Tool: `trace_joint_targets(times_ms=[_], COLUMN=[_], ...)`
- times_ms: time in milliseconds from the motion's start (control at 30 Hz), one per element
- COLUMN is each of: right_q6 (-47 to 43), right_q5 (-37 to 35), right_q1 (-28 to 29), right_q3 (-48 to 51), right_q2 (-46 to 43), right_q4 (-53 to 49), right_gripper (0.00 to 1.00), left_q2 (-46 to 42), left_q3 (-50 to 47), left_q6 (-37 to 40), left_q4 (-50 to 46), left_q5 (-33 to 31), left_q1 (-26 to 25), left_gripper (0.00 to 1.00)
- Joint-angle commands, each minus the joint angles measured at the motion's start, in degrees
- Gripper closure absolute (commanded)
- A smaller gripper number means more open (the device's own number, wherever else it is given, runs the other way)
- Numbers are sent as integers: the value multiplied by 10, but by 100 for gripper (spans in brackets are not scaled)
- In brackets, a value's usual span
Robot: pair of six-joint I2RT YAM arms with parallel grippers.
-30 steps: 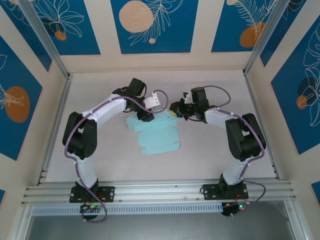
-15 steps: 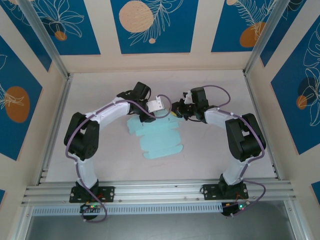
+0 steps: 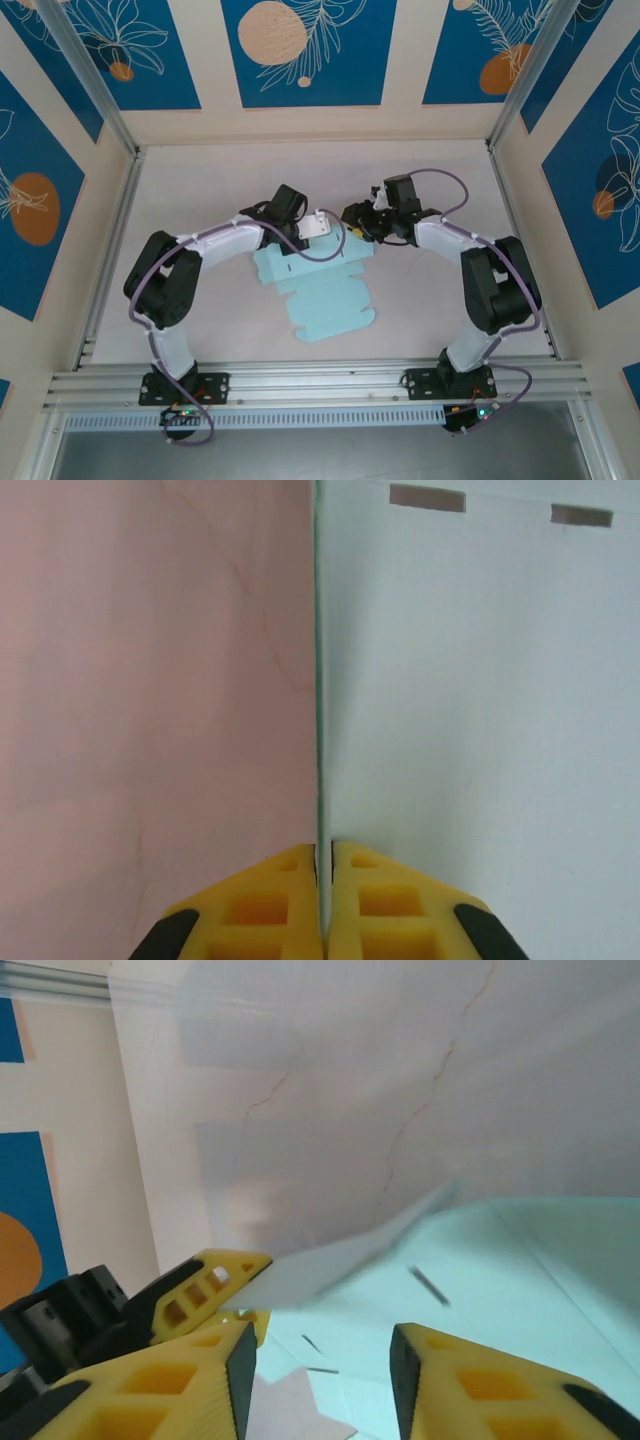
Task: Fold the paper box
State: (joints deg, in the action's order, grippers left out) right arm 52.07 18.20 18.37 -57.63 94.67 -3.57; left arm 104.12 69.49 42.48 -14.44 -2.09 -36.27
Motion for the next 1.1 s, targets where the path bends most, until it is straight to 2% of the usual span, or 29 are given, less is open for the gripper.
trace_joint_targets(times_ms=[0,133,233,467,733,1067], right_q6=[-33,-60,-86,-161,-189,-196], right_q5=[-48,-106,-105,-127,-84,-54], right_q1=[-6,-11,-19,-17,-16,-12], right_q3=[-28,-54,-92,-205,-332,-389], right_q2=[-52,-93,-106,-86,25,134], right_q4=[-99,-176,-218,-313,-371,-384], right_gripper=[54,53,52,38,33,33], left_q2=[-46,-62,-55,-2,31,53], left_q3=[-48,-106,-112,-101,-90,-85], left_q6=[47,100,141,210,248,261], left_q4=[162,326,380,449,497,520], left_q5=[-106,-173,-203,-246,-260,-264], left_q1=[-20,-40,-53,-74,-87,-90], left_gripper=[97,95,95,96,96,95])
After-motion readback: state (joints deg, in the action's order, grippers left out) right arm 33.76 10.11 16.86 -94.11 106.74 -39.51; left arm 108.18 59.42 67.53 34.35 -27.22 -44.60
